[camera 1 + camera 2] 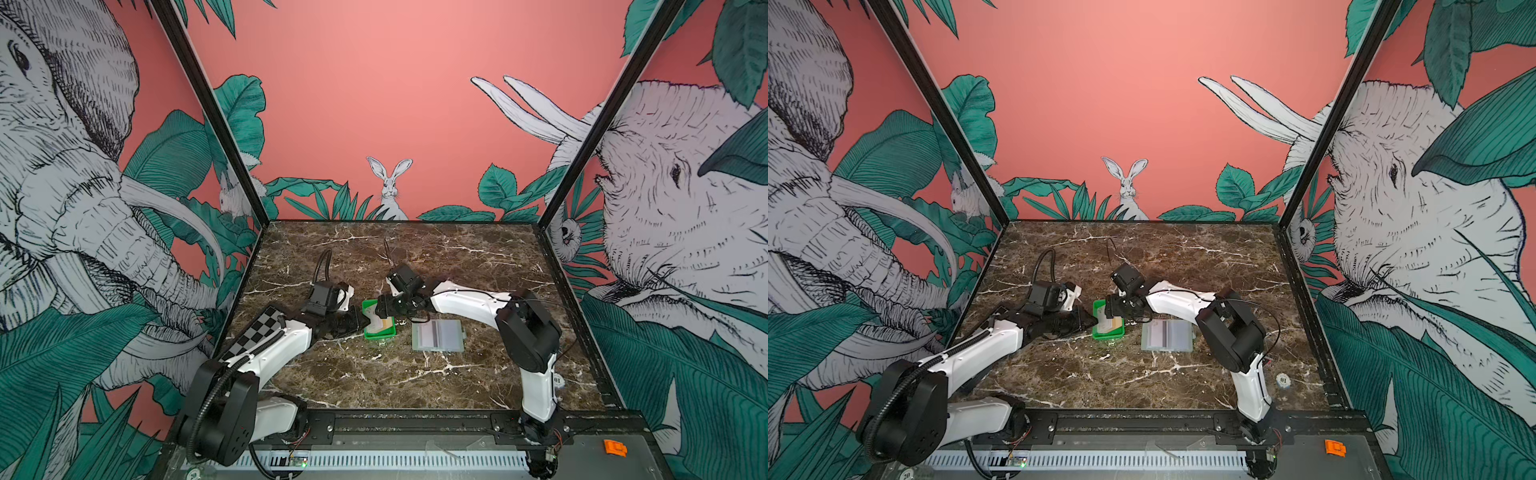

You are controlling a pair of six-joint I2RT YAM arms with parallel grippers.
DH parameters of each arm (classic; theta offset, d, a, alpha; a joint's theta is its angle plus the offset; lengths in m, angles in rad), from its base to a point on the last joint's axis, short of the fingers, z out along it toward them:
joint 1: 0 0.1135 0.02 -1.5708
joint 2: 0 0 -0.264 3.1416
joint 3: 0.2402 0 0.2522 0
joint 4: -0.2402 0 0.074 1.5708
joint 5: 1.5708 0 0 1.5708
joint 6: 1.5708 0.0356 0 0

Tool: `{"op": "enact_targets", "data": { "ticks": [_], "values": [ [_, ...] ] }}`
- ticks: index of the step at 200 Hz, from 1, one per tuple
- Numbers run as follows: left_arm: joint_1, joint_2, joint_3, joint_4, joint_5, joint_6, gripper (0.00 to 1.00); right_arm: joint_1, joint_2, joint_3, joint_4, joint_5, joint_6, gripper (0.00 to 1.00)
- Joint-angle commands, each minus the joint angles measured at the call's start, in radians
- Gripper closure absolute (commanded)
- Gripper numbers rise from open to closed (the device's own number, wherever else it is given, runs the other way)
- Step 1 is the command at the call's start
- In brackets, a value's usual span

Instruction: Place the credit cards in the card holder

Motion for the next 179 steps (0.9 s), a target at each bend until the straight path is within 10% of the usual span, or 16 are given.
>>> {"op": "enact_targets", "data": {
  "ticks": [1,179],
  "values": [
    [0.006,0.045,0.034,0.020,-0.018,0.024,0.84,0.011,0.022,0.026,-0.015,0.013,-0.016,0.29],
    [0.007,0.183,0.095,0.051,-0.053,0.076,0.85,0.014,0.017,-0.024,-0.005,0.051,-0.003,0.33]
  ]
}}
